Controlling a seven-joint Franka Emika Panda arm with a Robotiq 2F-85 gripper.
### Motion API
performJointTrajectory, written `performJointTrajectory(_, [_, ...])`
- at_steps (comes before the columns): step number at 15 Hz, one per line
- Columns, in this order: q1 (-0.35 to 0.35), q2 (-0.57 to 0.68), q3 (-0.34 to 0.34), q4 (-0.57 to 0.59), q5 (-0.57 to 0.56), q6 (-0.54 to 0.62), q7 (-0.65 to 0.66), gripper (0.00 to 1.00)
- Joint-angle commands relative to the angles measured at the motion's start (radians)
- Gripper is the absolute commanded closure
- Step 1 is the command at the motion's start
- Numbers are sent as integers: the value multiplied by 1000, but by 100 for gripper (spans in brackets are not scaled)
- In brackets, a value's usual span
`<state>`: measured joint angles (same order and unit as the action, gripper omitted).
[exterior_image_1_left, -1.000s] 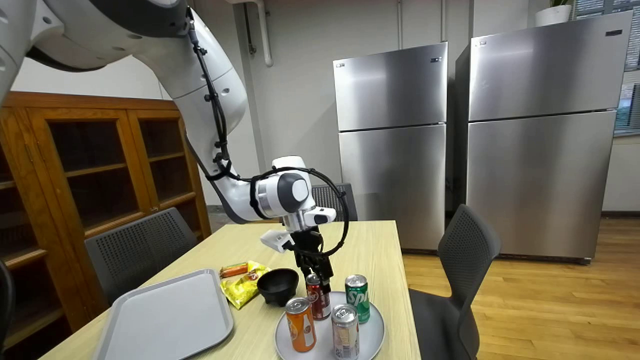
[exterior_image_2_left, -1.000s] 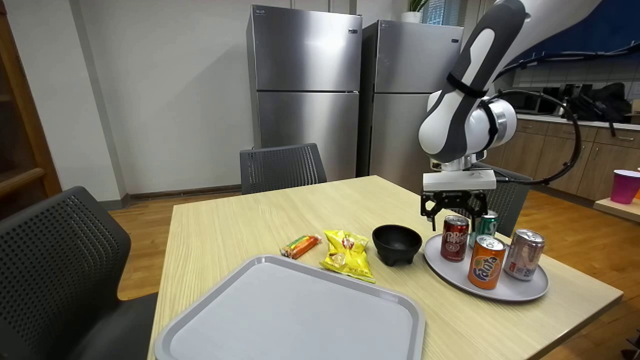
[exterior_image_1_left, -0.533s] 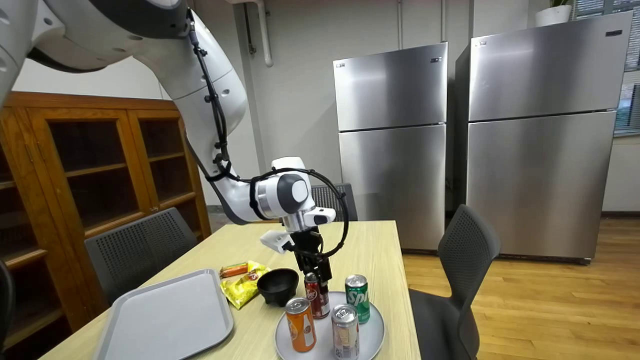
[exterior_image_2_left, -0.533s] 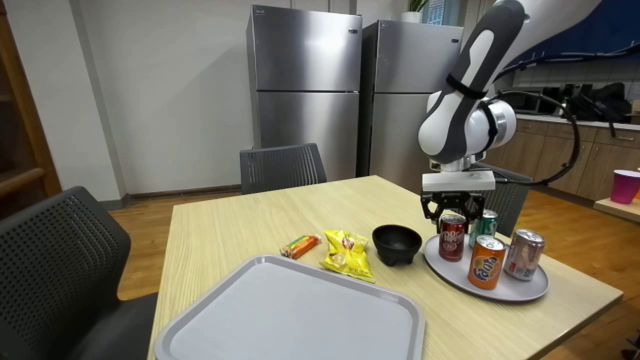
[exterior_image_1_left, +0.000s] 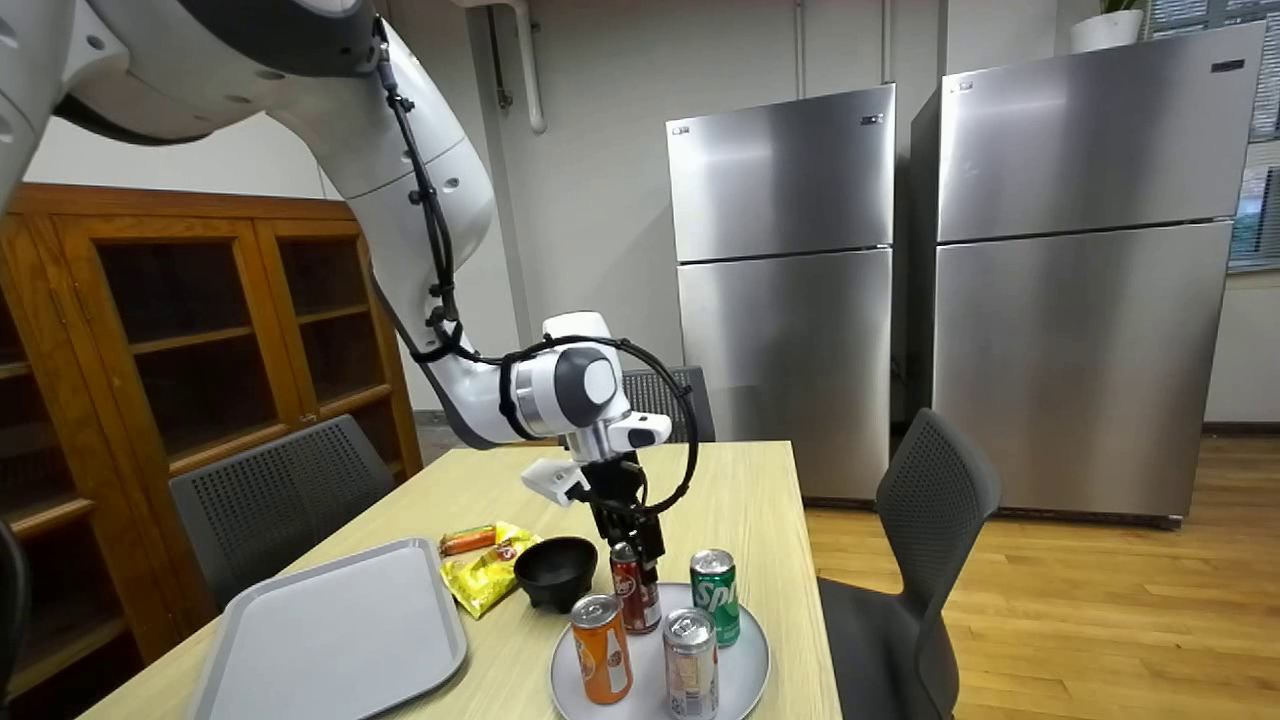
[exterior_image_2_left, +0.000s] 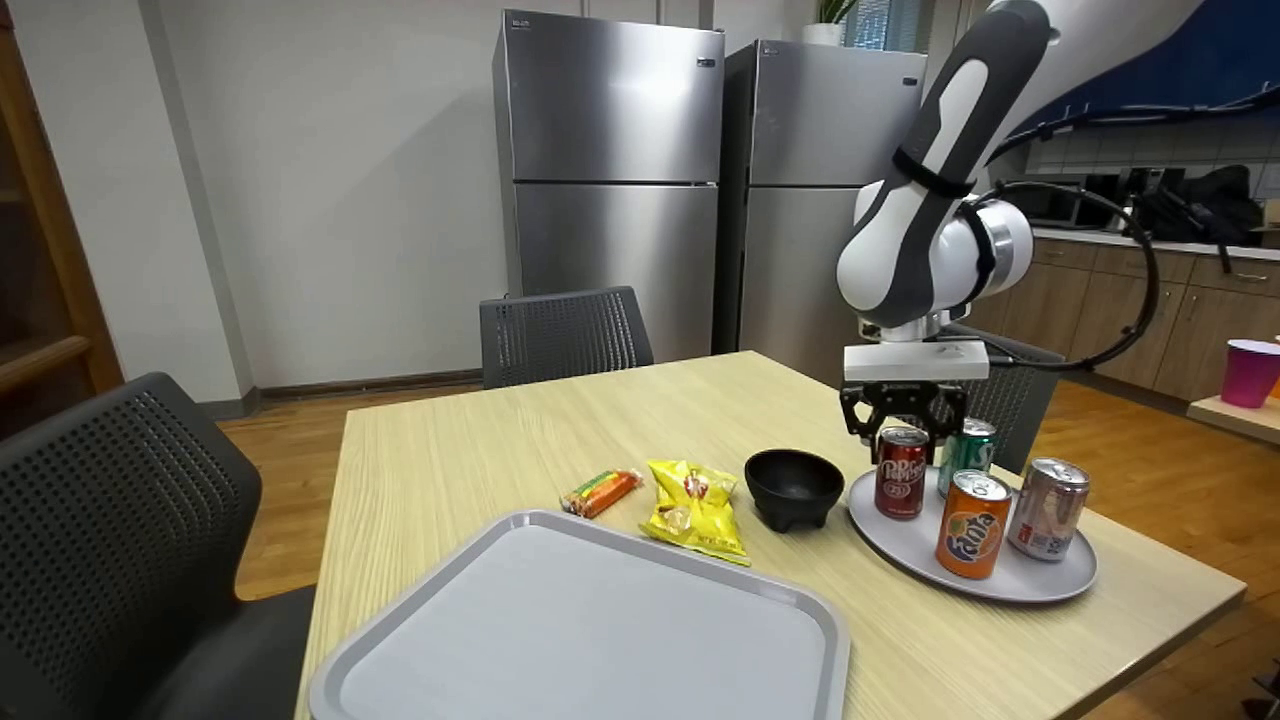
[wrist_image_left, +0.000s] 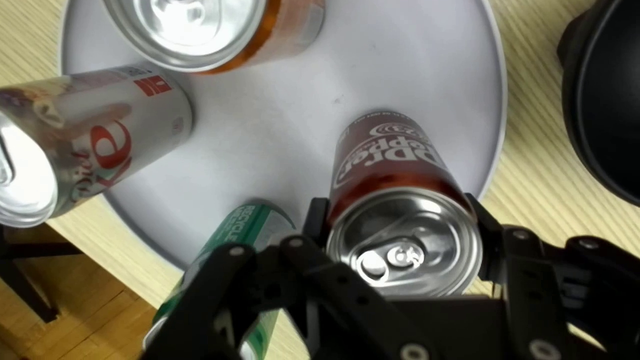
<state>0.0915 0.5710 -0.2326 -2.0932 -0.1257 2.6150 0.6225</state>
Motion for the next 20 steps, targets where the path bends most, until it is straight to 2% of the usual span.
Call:
performJointTrajectory(1, [5,-67,-11,-36,1,24,-33,61])
performJointTrajectory(11, [3,-182,15,-73,6,31,-90,61])
performJointTrajectory(20, [55,-243,86,-86,0,25,-113,61])
